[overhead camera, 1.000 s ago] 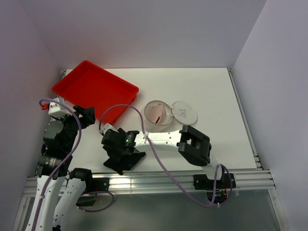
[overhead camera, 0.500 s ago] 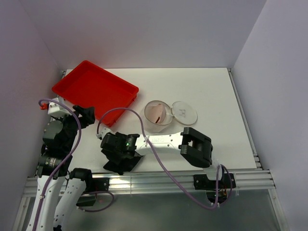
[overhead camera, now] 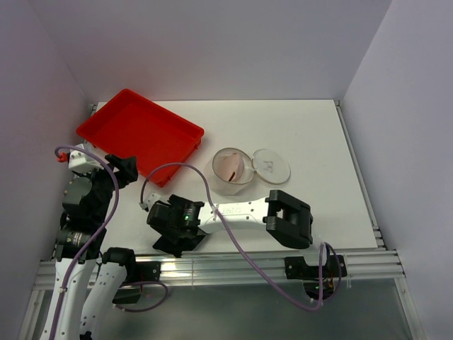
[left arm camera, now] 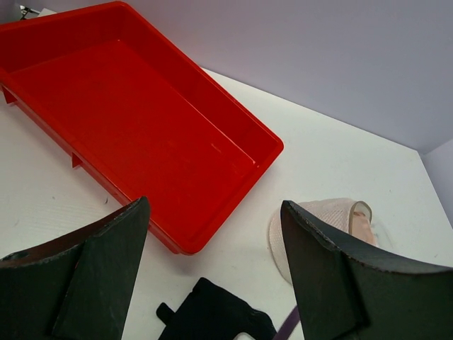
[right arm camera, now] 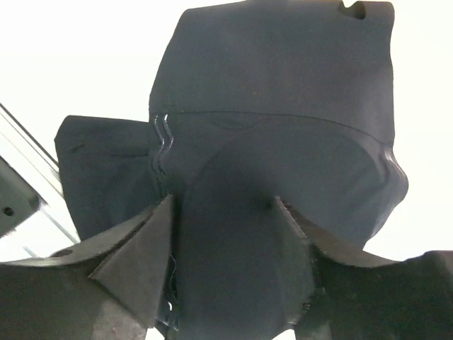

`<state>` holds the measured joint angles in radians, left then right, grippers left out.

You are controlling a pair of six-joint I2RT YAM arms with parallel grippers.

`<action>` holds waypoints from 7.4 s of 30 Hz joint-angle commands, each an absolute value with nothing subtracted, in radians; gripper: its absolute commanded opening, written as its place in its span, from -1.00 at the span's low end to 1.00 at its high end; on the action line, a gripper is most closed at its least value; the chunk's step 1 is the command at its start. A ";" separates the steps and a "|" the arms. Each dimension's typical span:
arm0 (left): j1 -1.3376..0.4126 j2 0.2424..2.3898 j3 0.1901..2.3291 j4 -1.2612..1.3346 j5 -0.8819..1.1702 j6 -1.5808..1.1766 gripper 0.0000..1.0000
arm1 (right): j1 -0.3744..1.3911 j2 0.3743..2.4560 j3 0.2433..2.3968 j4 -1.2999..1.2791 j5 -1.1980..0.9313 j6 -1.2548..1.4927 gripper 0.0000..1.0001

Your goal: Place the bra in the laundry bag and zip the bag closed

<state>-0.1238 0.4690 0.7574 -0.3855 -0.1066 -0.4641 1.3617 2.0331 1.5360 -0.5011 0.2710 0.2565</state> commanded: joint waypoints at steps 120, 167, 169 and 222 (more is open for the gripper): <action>-0.399 0.614 0.489 0.985 0.885 -1.077 -0.93 | 0.871 1.315 0.991 1.269 -0.428 1.319 -1.00; -0.400 0.807 0.990 -0.373 0.874 -0.454 -1.00 | 0.784 1.046 1.039 -0.069 -0.615 0.137 0.65; -0.402 0.804 0.979 -0.326 0.917 -0.483 -0.99 | 0.790 1.057 1.037 -0.055 -0.643 0.123 0.84; -0.416 0.862 0.951 -0.206 0.307 -0.638 0.08 | 0.531 0.772 0.850 0.040 -0.253 0.285 -1.00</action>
